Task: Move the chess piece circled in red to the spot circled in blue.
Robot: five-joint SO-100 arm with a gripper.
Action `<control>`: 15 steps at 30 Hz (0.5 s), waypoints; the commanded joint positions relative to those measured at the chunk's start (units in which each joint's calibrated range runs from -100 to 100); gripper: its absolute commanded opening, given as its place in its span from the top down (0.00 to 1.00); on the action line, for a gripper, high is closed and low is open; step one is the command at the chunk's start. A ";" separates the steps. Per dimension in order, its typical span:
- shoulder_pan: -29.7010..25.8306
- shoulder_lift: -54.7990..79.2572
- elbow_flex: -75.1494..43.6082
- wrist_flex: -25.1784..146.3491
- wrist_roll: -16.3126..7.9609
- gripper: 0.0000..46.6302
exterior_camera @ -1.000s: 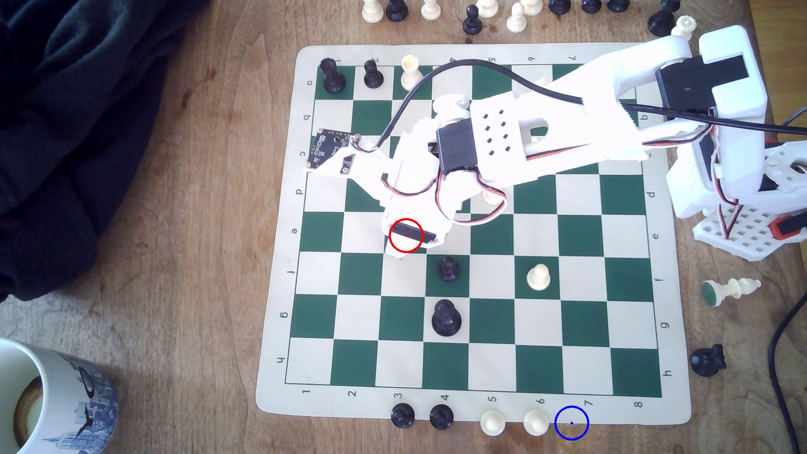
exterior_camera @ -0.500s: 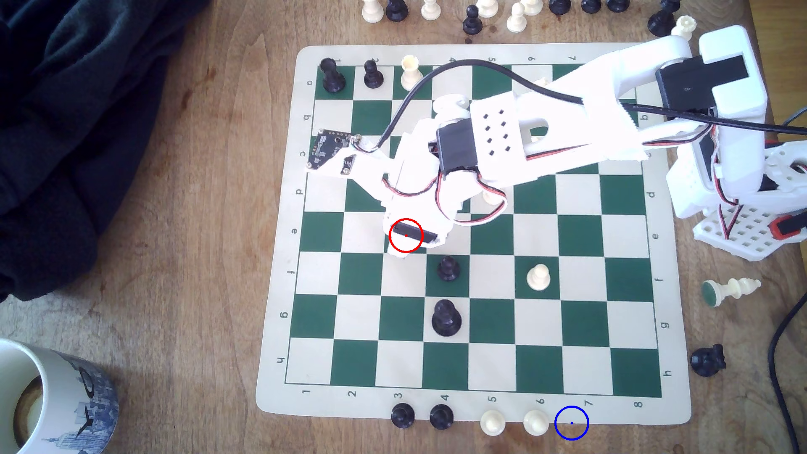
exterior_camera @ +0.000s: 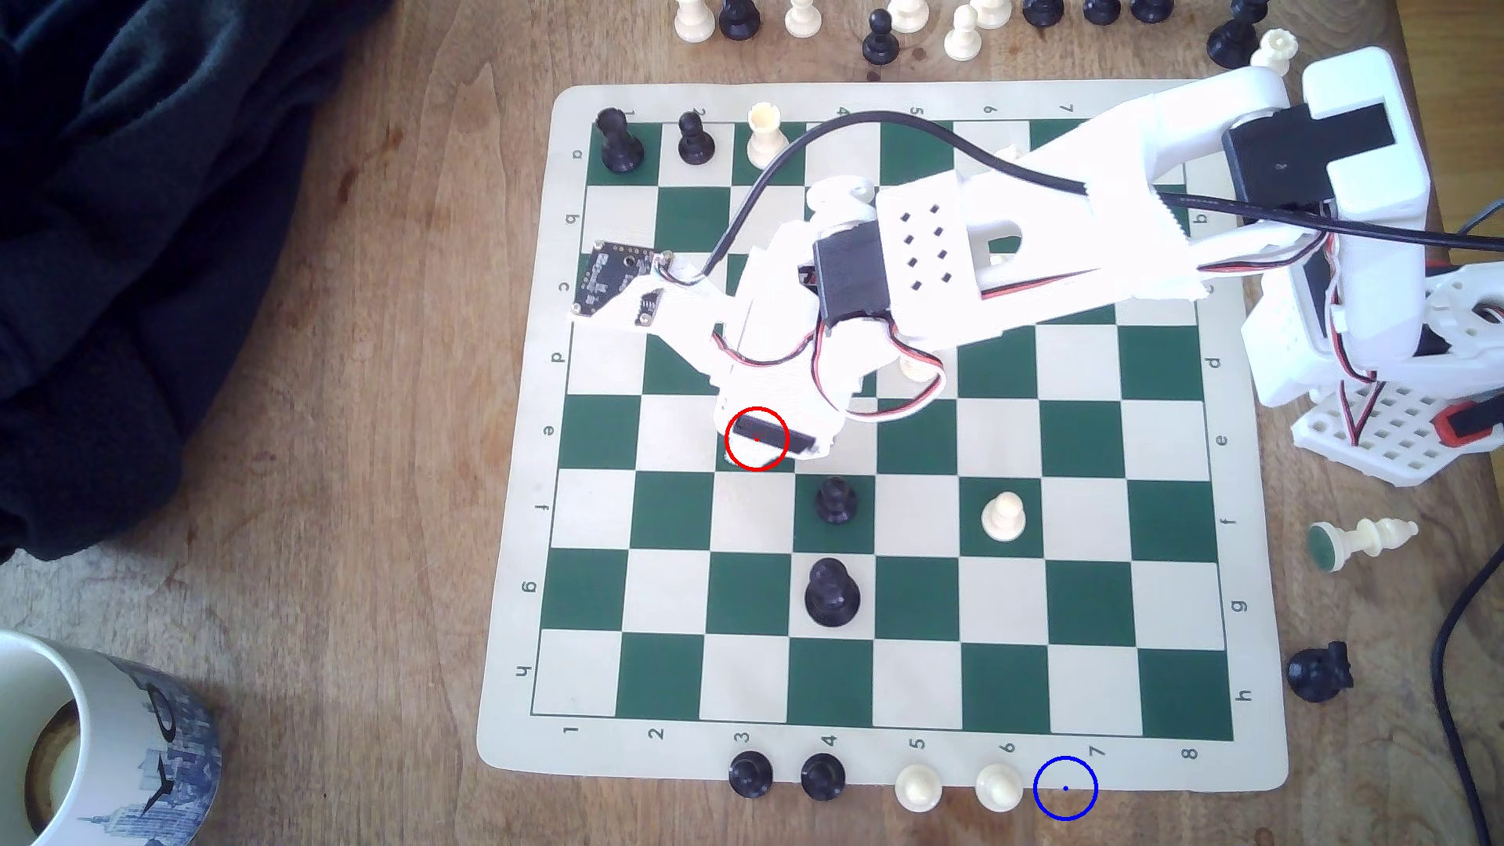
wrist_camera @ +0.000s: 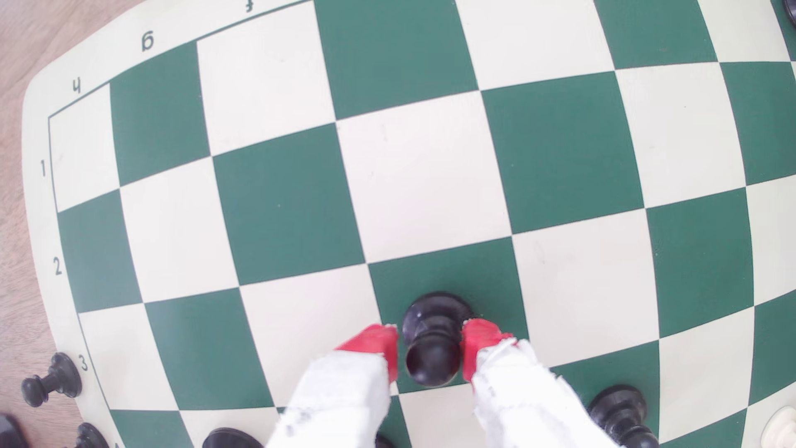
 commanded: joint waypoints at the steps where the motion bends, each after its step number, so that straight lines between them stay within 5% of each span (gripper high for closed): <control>1: -0.41 -1.38 -4.47 0.38 0.24 0.88; 15: 1.62 -14.80 -6.56 6.52 0.39 0.93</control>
